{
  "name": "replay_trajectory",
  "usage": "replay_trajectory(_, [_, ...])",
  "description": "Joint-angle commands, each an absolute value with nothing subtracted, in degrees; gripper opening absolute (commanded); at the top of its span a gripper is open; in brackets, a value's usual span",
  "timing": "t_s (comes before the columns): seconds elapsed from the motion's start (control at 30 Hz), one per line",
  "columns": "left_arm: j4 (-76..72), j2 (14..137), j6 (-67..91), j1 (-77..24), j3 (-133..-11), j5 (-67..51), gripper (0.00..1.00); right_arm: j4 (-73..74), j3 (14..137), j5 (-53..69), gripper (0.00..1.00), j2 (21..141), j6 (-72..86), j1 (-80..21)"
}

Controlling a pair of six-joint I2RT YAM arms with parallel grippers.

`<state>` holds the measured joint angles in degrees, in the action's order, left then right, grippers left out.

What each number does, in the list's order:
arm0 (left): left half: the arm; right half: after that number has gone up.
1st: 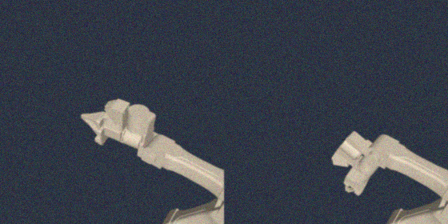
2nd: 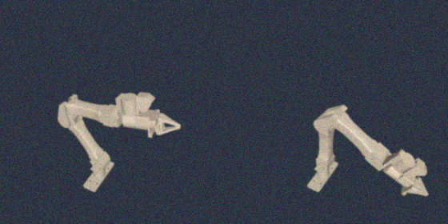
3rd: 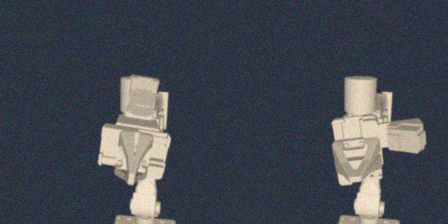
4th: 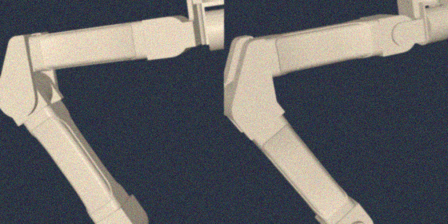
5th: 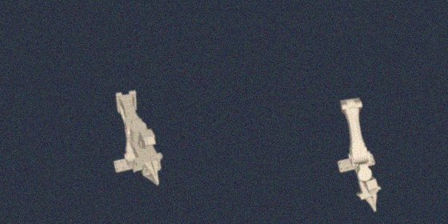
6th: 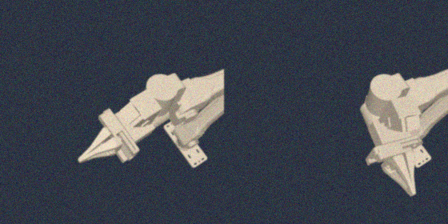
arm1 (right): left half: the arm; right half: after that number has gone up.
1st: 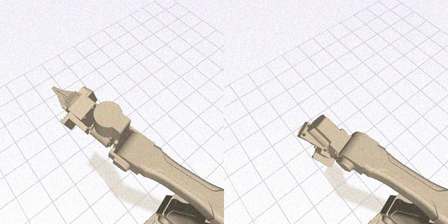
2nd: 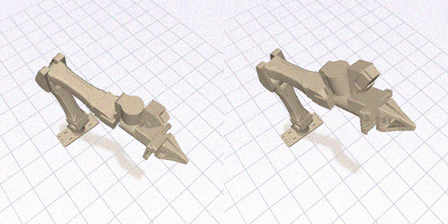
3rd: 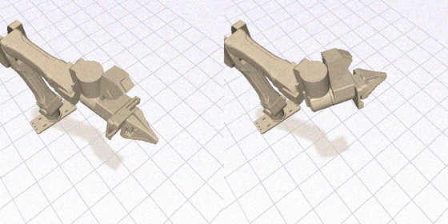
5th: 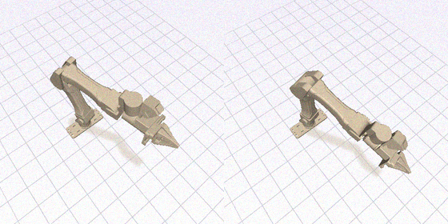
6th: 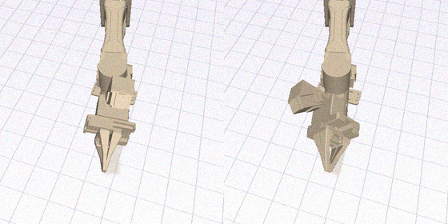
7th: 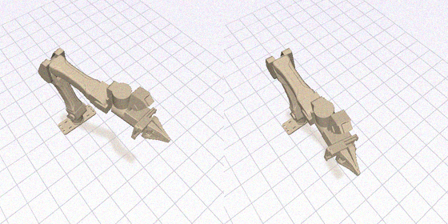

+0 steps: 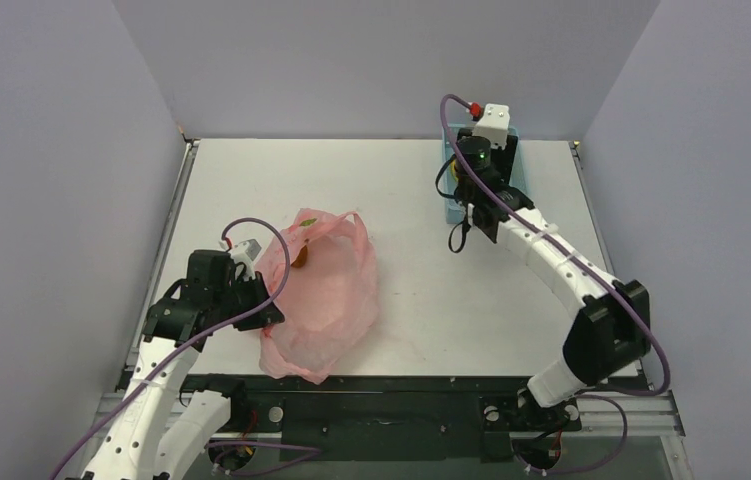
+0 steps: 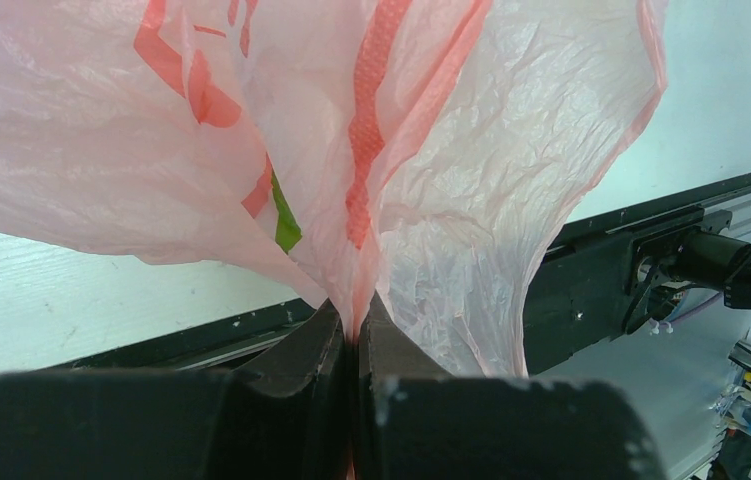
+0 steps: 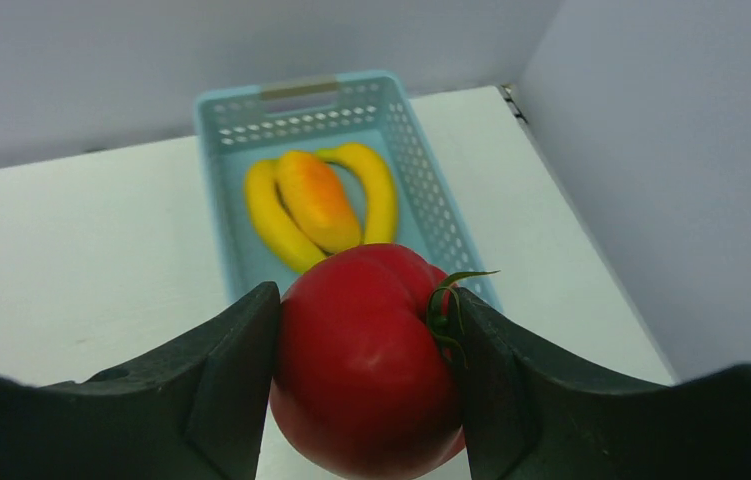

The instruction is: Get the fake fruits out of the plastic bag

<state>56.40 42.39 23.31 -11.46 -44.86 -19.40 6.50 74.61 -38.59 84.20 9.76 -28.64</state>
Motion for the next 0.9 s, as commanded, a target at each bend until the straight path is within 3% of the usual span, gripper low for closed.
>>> replay_trajectory(0.0, [55.21,41.60,22.75,-11.25,-46.51,-20.05,0.01,10.14,80.71,-46.66,0.00,95.23,5.43,-24.04])
replay_trajectory(0.23, [55.37,41.50,22.61,-11.23,-46.31,-20.23,0.01,11.96,89.03,-50.37,0.00,108.52,1.22,-20.62])
replay_trajectory(0.87, [55.28,41.49,22.57,-11.19,-46.32,-20.55,0.01,12.32,94.61,-53.14,0.00,123.73,-2.85,-16.88])
